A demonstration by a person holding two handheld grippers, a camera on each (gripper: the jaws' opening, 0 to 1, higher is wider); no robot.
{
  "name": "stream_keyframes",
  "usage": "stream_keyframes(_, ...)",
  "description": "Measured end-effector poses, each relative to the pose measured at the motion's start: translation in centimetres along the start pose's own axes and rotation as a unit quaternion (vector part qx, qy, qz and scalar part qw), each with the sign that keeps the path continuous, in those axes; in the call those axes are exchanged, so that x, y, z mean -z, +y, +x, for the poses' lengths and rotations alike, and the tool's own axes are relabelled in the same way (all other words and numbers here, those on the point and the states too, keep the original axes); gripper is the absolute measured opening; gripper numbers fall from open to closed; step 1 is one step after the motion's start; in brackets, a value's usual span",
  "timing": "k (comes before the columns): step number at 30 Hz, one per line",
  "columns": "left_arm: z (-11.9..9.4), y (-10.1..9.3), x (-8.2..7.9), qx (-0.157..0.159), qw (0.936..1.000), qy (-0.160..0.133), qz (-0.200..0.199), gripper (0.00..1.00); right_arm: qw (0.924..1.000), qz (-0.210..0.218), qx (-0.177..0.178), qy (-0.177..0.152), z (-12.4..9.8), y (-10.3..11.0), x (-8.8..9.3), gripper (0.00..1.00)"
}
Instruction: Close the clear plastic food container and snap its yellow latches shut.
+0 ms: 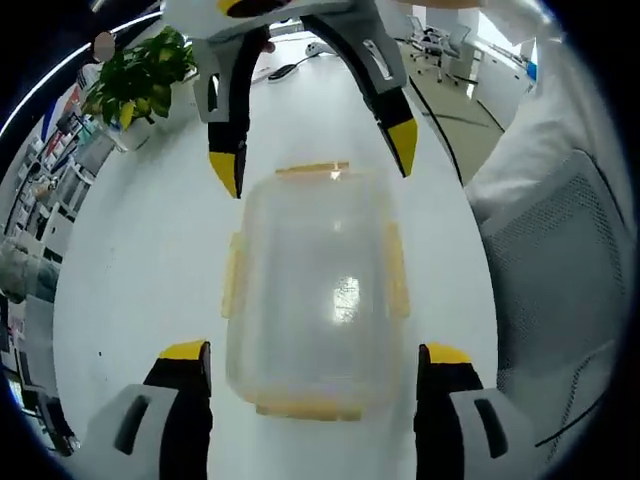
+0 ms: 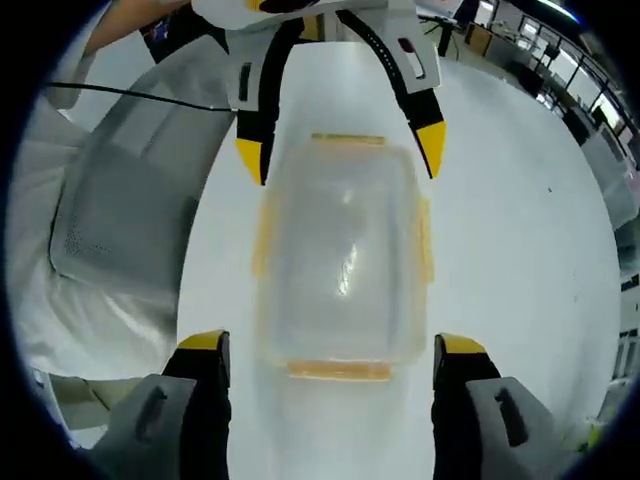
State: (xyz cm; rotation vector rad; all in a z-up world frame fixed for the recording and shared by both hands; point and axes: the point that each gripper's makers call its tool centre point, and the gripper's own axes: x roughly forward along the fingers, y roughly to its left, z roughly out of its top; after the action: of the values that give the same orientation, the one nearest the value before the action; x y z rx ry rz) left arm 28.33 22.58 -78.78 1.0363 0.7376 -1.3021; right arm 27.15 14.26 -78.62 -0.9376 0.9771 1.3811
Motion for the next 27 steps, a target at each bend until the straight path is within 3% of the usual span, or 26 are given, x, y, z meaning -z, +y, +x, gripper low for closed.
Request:
stream_keyframes(6,0.5,0.1,1.6,0.006,0.9993,0.032,0.016,0.72,0.9997,-0.016,0.003,0.017,0.6,-0.2,0.2,0.78)
stream_keyframes(10,0.4,0.2,1.7,0.008,0.9993,0.031,0.017,0.72,0.9995,-0.024,0.014,0.019,0.9,-0.8,0.3,0.69)
stream_keyframes(27,0.3,1.9,2.6,0.008,0.9989,0.039,0.024,0.72,0.9998,-0.016,0.01,-0.002,1.0,-2.4,-0.4,0.7)
